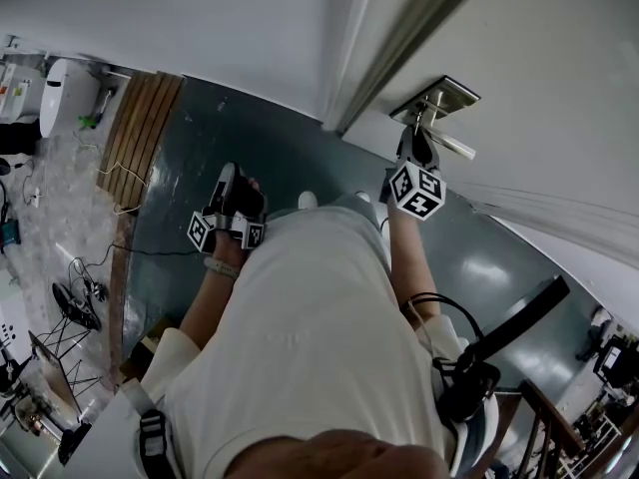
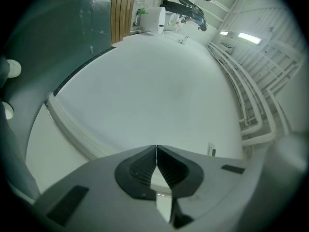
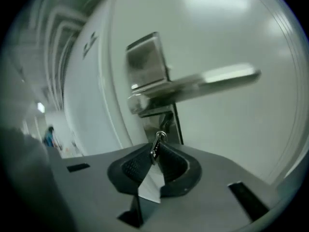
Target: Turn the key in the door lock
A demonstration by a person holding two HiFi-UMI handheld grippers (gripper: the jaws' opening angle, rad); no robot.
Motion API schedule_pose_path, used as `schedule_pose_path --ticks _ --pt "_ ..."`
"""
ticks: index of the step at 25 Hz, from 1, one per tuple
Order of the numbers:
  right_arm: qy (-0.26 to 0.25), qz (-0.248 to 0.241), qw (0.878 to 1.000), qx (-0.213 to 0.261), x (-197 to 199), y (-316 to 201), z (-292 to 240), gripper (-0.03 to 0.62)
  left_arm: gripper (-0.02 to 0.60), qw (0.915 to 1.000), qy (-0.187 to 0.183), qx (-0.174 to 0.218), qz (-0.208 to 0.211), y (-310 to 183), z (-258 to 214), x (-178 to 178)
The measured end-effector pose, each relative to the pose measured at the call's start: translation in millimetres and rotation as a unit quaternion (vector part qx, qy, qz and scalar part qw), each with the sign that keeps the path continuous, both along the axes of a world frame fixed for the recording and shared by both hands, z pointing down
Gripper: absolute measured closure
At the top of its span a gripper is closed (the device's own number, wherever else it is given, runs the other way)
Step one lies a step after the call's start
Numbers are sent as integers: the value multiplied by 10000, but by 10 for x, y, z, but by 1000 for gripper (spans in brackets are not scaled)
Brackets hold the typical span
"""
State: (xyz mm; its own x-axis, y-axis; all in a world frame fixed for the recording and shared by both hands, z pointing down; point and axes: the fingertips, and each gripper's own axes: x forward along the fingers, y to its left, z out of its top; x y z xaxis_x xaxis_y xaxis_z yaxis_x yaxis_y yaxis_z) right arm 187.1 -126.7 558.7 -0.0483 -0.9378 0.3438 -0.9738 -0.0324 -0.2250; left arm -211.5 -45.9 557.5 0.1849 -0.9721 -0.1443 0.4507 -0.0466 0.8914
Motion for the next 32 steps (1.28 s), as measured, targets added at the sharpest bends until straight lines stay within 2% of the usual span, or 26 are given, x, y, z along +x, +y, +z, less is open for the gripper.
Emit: schedule_pose_path --ticks 1,3,6,8,12,15,16,18,19,20,21,22,24,26,27,28,29,30,31,32 --pt "-809 121 9966 37 19 0 -1 545 574 10000 3 2 -4 -3 -5 2" --pt "-2272 303 9733 126 26 -8 -29 546 574 10000 8 -5 -6 -9 -16 3" --pt "-3943 486 9173 276 31 -2 -36 554 574 10000 21 -17 -1 -14 -22 1" --pt "-4674 576 8816 322 50 7 3 554 574 10000 31 -20 -6 -18 -13 -3" --pt "-5630 840 8217 282 45 53 35 554 574 10000 57 -19 -6 -23 -18 -5" --pt "-6070 903 7887 357 62 75 65 553 574 10000 79 -34 -3 -20 -28 -2" --pt "-6155 869 7824 380 59 78 61 554 574 10000 85 -40 -5 -19 -29 -2" --pt "-6231 718 7776 440 63 78 66 553 574 9999 90 -43 -8 -19 -28 0" --pt "-6208 607 7801 487 56 77 49 553 574 9999 91 -42 -8 -17 -24 -1" --pt "-6103 510 7887 533 51 81 24 549 574 9999 94 -41 -8 -16 -22 -1" --pt "-5895 450 8046 560 58 93 0 549 574 9999 98 -39 -6 -18 -21 0" --pt "-5572 414 8274 565 75 113 -28 549 574 9999 102 -37 -3 -23 -22 4" --pt "-4518 264 8902 518 125 168 -106 548 574 9999 113 -33 -6 -32 -28 8" --pt "-2775 -85 9597 426 165 235 -207 547 574 9999 130 -35 -22 -34 -32 3" --pt "-1627 -317 9855 360 167 273 -256 545 574 9999 140 -35 -25 -34 -31 1" --pt "-363 -596 9971 289 144 311 -297 543 574 9999 149 -33 -22 -34 -26 1" --pt "899 -922 9914 216 89 345 -325 541 574 9999 156 -30 -15 -34 -21 1" --pt "2059 -1280 9701 130 11 376 -327 532 574 9999 163 -29 -8 -35 -14 0" --pt "3081 -1641 9371 18 -73 405 -292 519 574 9998 172 -30 -3 -37 -6 -4" --pt "3968 -1963 8966 -106 -147 431 -226 496 574 9998 184 -33 -1 -39 2 -8"
